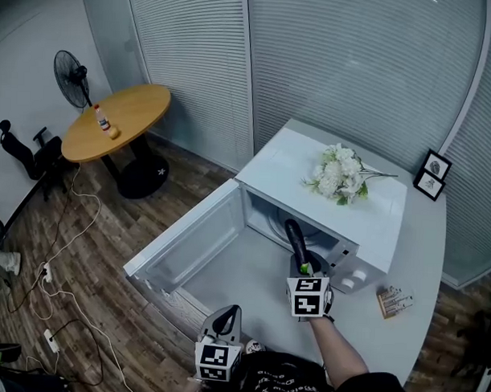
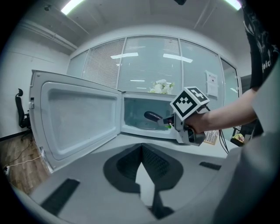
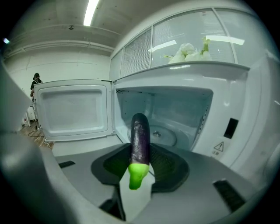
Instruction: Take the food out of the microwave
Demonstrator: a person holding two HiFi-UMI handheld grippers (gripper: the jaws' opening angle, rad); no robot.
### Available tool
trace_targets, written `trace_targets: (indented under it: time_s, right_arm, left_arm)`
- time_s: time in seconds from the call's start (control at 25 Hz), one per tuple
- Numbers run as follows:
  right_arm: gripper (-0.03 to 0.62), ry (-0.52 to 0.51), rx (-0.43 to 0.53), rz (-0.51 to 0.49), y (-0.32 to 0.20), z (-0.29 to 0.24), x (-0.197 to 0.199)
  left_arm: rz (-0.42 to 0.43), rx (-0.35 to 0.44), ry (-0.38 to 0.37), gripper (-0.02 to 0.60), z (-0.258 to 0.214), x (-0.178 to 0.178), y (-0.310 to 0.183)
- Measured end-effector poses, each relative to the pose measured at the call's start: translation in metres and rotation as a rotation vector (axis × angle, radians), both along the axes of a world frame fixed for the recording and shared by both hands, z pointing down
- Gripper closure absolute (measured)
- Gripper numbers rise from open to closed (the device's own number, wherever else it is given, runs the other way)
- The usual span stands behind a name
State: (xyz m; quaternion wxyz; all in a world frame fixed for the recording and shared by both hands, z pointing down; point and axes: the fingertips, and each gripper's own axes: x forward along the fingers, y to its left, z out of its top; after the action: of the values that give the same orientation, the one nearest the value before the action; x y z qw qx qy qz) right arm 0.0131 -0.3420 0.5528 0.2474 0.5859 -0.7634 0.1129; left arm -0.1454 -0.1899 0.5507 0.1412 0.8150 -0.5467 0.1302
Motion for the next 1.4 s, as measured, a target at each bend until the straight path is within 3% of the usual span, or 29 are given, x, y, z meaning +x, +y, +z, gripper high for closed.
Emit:
trace_targets:
  time_s: [0.92, 1.4]
  right_arm:
    - [0.459, -0.013, 0.015, -0.002, 0.063, -0.001, 0.024]
    - [0.459, -0.063, 0.018, 0.008, 0.106, 0.005, 0.031]
  left_arm:
    - [0.032, 0.023, 0.028, 0.574, -0.002, 0.027, -0.004]
    - [0.082, 0.016, -0.005, 0.574, 0.002, 0.036, -0.006]
